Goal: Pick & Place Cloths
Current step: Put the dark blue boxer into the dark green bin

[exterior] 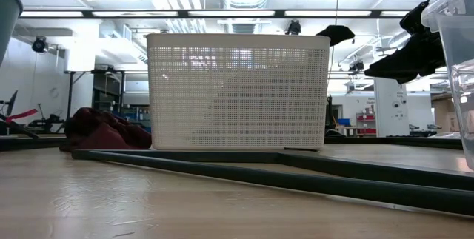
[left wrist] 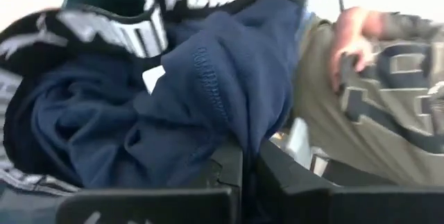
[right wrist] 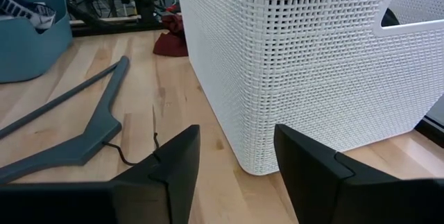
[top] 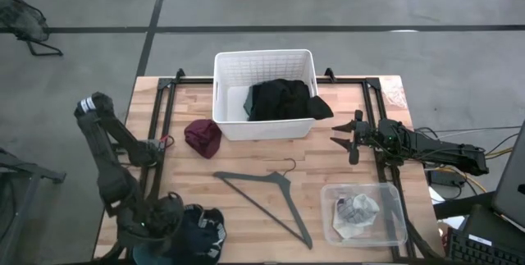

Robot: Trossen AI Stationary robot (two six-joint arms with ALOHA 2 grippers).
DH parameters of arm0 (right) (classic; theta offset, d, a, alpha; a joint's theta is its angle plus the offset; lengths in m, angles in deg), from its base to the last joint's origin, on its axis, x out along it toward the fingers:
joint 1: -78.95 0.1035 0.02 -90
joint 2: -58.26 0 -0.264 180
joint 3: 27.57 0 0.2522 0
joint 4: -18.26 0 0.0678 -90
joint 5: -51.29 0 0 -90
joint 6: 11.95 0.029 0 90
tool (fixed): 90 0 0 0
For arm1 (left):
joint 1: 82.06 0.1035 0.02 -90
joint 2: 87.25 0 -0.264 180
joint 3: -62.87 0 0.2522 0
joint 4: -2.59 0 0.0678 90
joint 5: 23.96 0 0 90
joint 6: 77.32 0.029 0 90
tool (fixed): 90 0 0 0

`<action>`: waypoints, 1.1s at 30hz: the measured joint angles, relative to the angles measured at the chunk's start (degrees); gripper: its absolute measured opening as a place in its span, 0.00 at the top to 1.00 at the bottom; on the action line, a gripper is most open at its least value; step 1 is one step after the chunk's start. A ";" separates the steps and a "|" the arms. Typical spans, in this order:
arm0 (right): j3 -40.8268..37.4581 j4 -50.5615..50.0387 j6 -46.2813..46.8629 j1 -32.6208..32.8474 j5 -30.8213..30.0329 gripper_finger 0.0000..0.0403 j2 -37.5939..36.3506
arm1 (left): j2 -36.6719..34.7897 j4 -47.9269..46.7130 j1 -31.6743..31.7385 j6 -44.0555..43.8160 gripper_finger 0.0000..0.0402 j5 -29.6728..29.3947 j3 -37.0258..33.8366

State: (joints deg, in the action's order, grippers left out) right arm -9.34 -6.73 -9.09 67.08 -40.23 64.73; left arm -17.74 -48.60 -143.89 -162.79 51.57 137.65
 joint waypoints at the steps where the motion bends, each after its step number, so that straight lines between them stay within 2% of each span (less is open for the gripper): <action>1: 0.00 -0.01 0.04 -0.01 -0.02 0.54 0.00 | 0.20 0.82 -0.02 -0.31 0.96 0.38 -1.12; 5: 0.00 -0.01 0.03 0.01 0.00 0.52 0.01 | 0.43 5.60 0.03 -1.27 0.96 0.15 -6.42; 8: -0.01 0.00 -0.01 0.01 -0.01 0.51 0.00 | 0.49 8.26 0.25 -3.39 0.94 -2.20 -10.14; 13: -0.02 0.00 -0.01 -0.01 -0.01 0.49 -0.01 | 0.49 10.39 0.23 -7.32 0.83 -2.47 -14.09; 24: -0.01 -0.01 0.04 -0.01 -0.01 0.46 0.01 | -1.10 15.94 0.39 -6.58 0.56 -6.52 -14.99; 28: -0.01 0.00 0.06 -0.01 0.00 0.47 -0.01 | -2.22 18.18 0.39 -5.90 0.51 -4.38 -14.68; 33: -0.01 0.00 0.04 0.01 0.00 0.49 0.00 | -3.58 21.67 0.39 -5.87 0.51 -0.90 -14.68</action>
State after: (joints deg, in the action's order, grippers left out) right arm -9.35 -6.74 -9.05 67.08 -40.23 64.73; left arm -21.32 -26.94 -143.51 -168.66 50.67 122.98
